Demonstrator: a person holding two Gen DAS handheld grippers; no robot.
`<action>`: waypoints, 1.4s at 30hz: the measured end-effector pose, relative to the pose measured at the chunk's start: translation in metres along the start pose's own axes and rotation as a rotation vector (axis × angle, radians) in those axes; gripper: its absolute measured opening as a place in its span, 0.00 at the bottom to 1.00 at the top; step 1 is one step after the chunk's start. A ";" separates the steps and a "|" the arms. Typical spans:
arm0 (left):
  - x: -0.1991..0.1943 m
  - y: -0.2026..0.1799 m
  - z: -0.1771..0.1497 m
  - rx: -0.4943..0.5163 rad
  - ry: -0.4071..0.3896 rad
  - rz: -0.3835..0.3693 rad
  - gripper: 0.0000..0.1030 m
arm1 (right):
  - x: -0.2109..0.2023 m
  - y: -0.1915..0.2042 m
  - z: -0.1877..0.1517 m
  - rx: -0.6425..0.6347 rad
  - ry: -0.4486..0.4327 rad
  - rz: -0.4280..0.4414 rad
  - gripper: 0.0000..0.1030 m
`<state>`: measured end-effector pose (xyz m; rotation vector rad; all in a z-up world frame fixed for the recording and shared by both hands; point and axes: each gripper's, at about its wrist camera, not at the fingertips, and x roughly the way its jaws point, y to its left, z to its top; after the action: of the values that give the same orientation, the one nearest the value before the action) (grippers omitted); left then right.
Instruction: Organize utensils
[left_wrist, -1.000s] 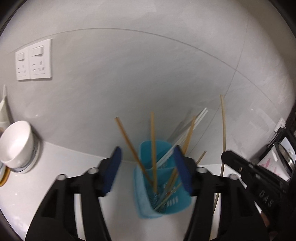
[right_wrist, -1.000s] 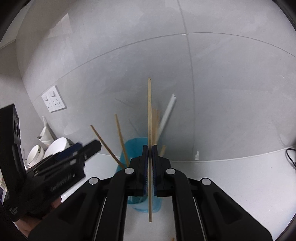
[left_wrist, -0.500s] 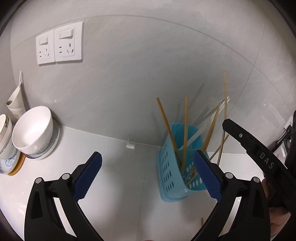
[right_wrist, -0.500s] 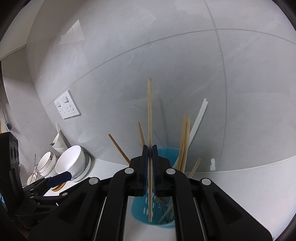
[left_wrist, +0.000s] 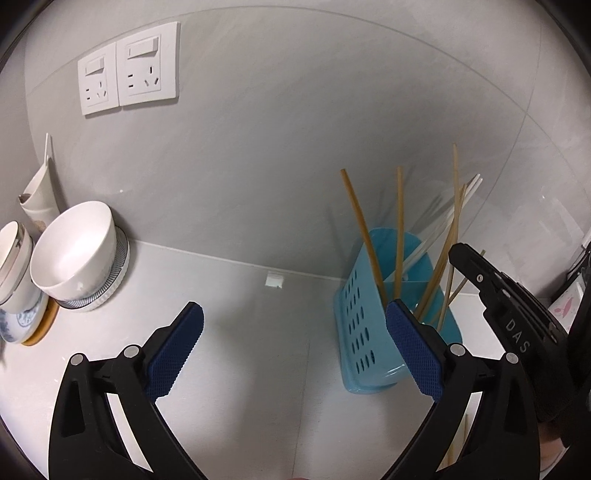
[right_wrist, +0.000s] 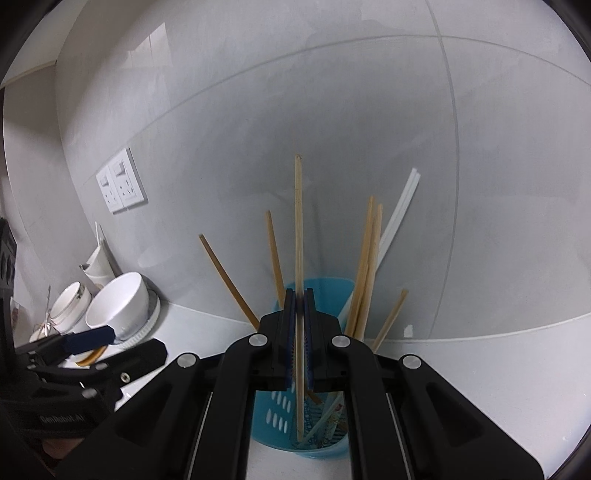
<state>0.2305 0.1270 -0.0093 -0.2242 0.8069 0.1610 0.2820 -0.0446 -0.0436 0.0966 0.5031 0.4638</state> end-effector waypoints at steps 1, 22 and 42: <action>0.000 0.000 0.000 0.000 0.001 0.002 0.94 | 0.002 -0.001 -0.002 -0.001 0.008 -0.002 0.03; -0.006 -0.009 -0.002 0.023 0.022 -0.002 0.94 | -0.034 -0.008 -0.005 -0.035 0.082 -0.073 0.51; -0.019 -0.047 -0.051 0.069 0.102 -0.067 0.94 | -0.098 -0.076 -0.074 0.052 0.313 -0.278 0.92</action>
<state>0.1926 0.0670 -0.0233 -0.1959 0.9035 0.0586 0.2010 -0.1583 -0.0802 0.0026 0.8234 0.1923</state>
